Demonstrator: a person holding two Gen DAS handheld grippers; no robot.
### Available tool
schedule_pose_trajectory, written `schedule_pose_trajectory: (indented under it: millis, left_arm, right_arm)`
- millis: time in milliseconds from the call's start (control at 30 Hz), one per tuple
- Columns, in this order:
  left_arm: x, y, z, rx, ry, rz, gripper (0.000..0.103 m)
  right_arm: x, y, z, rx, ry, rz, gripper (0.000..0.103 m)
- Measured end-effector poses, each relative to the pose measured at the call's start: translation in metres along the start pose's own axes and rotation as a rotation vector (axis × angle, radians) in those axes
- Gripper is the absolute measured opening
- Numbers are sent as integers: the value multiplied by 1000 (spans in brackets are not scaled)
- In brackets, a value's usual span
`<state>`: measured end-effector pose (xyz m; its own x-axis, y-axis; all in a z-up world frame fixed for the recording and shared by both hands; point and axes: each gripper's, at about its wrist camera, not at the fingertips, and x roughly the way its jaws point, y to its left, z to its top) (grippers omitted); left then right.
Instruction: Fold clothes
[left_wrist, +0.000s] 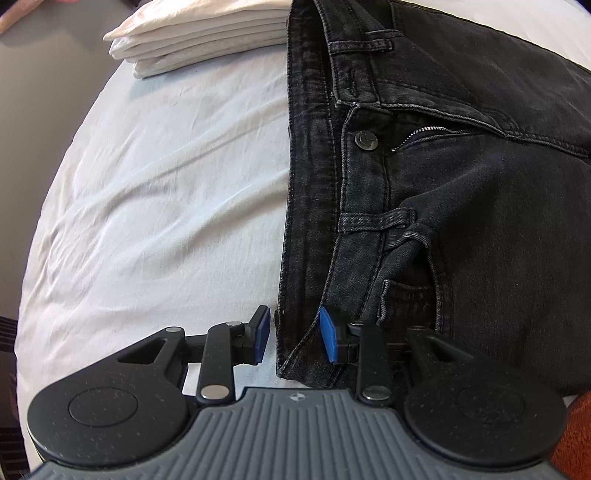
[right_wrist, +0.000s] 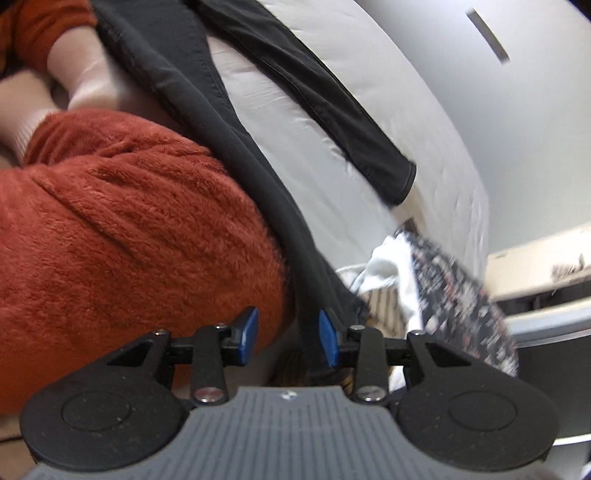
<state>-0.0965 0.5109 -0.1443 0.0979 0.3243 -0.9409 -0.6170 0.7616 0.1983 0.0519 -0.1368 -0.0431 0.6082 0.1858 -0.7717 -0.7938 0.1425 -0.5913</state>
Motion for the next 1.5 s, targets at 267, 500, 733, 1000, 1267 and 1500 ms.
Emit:
schedule_pose_trajectory:
  millis: [267, 500, 733, 1000, 1267, 1500]
  left_arm:
    - [-53, -3, -1, 103, -133, -29, 35]
    - [-130, -87, -4, 454, -340, -155, 48]
    - [-182, -220, -34, 868, -519, -263, 52]
    - [-195, -332, -82, 1132, -710, -267, 59]
    - [-167, -423, -132, 1224, -834, -115, 58]
    - [-147, -460, -148, 1259, -888, 3, 32]
  right_arm:
    - [24, -16, 21, 41, -13, -18, 4]
    - [30, -69, 44, 282, -52, 46, 4]
    - [46, -101, 60, 415, -43, 123, 4]
    - [55, -111, 59, 452, -65, 142, 4]
    - [68, -119, 55, 495, -78, 180, 4]
    - [76, -124, 51, 516, -95, 205, 5]
